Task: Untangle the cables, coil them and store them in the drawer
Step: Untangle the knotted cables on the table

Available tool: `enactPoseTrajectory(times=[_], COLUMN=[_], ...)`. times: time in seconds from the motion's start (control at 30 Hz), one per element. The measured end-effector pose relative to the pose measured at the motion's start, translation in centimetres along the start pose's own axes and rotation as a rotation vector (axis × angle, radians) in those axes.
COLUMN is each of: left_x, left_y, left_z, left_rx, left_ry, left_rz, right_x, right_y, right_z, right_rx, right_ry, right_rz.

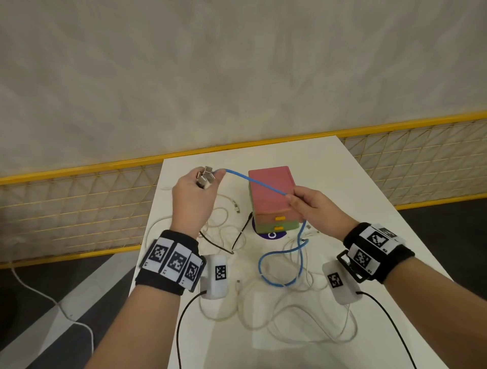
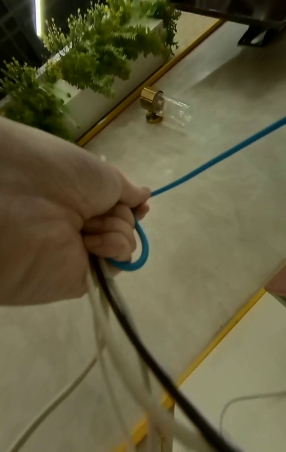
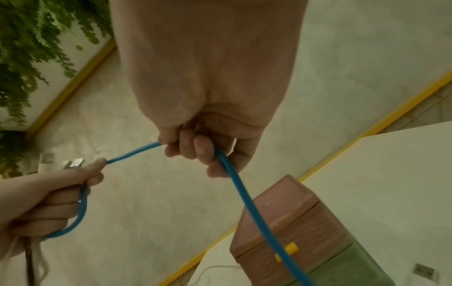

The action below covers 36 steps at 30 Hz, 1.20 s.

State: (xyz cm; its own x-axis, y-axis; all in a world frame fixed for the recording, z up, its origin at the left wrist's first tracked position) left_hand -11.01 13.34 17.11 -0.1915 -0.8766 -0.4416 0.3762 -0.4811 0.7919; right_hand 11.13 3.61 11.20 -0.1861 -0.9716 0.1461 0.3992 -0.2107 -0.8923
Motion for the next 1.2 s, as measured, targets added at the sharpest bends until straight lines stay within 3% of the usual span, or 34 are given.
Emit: enactPoseTrajectory(times=[0.1,0.23,0.3,0.37,0.5,0.57,0.67,0.77,0.83,0.9,1.0,1.07,1.13,1.2], left_x=[0.8,3.1,3.3,2.7,0.1,-0.5,0.4,2.3,3.0,2.3,0.2,-0.5,-0.1,1.0], left_y=[0.4,1.8,1.6,1.4,0.7,0.2,0.5,1.0,1.1,1.3,0.7,0.2,0.3,0.7], left_z=[-0.7,-4.7,-5.5,-5.0,-0.8,0.6,-0.6,-4.0,-5.3,-4.7,-1.1,0.6,0.3,-1.6], left_rx=[-0.046,0.071,0.028,0.0,0.045,-0.006,0.029,0.112,0.065,0.039,0.064,0.026,-0.019,0.045], left_ry=[-0.056,-0.456,-0.505,-0.458,-0.017,0.08,-0.026,-0.364,-0.478,-0.378,0.006,0.146,0.095,-0.119], left_rz=[-0.132,-0.242,-0.242,-0.251,-0.128,-0.112,-0.158,-0.216,-0.245,-0.255,-0.151,-0.112,-0.142,-0.18], right_x=[-0.2,-0.4,-0.2,0.0,0.2,0.3,0.5,0.7,0.6,0.6,0.6,0.6,0.5,0.6], right_y=[-0.6,-2.7,-3.8,-4.4,-2.6,-1.4,-1.3,-2.9,-3.6,-3.6,-2.3,-1.0,-0.5,-1.1], right_z=[-0.8,-2.7,-3.1,-2.9,-2.2,-2.2,-2.5,-3.1,-3.5,-3.3,-2.3,-2.1,-2.4,-3.0], right_rx=[0.049,0.103,0.084,0.062,0.022,0.05,0.085,0.06,0.043,0.049,0.07,0.121,0.142,0.132], right_ry=[0.027,-0.015,-0.027,-0.035,-0.03,-0.027,-0.007,-0.005,-0.019,-0.02,0.001,-0.007,-0.021,-0.027], right_rz=[0.033,0.141,0.17,0.176,0.131,0.108,0.101,0.147,0.165,0.162,0.13,0.098,0.087,0.101])
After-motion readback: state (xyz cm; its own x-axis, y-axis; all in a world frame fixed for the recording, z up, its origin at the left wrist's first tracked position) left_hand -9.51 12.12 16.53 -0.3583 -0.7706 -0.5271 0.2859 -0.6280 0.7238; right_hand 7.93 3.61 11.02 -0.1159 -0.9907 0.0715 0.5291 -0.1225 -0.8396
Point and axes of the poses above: each hand's wrist, its own x-axis away from the middle knuckle, its own z-axis out of the back of the hand, y = z × x, the point moved 5 cm from there along -x, towards the middle knuckle, and after that the axes turned 13 degrees about -z, right-handed, at the moved point
